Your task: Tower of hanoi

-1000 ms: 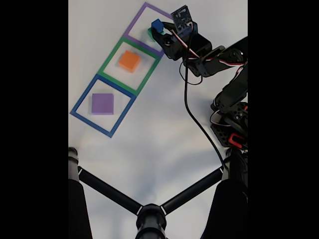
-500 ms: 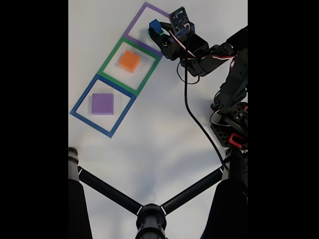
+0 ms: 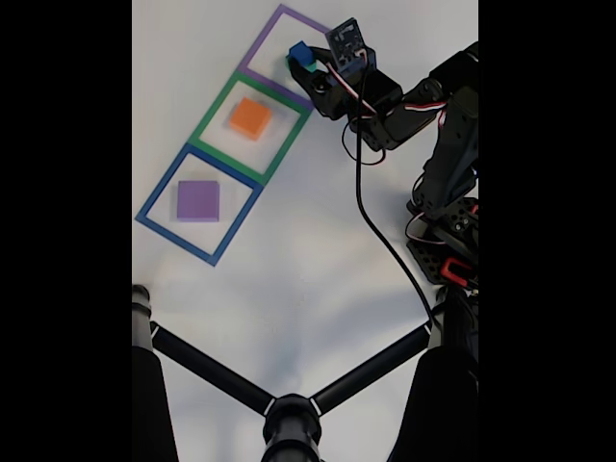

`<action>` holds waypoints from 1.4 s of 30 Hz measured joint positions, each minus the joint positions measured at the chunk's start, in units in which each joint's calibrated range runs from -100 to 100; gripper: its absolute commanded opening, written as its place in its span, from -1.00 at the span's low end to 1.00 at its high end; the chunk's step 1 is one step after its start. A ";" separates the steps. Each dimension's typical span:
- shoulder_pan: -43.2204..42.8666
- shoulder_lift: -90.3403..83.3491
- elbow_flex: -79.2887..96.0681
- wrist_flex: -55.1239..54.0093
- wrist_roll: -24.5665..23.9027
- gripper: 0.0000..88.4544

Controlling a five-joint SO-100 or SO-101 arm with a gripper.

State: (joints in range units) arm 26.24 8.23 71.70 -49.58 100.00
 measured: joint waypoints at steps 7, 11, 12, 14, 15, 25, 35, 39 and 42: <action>0.00 0.42 0.17 -1.50 0.00 -0.30; 0.00 0.42 0.17 -1.50 0.00 -0.29; 0.00 0.34 0.17 -1.50 0.00 -0.30; 0.00 -1.43 0.17 -0.47 0.00 -0.30; 0.00 -2.94 0.17 0.87 0.00 -0.29; 1.17 -30.14 -4.65 36.33 0.00 -0.43; -3.50 -48.36 -34.92 97.03 -4.11 -1.00; -6.80 -50.55 -46.19 113.81 -9.39 -1.00; -10.79 -52.31 -51.70 123.62 -11.94 -0.99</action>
State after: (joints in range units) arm 15.45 -44.08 20.00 74.04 88.06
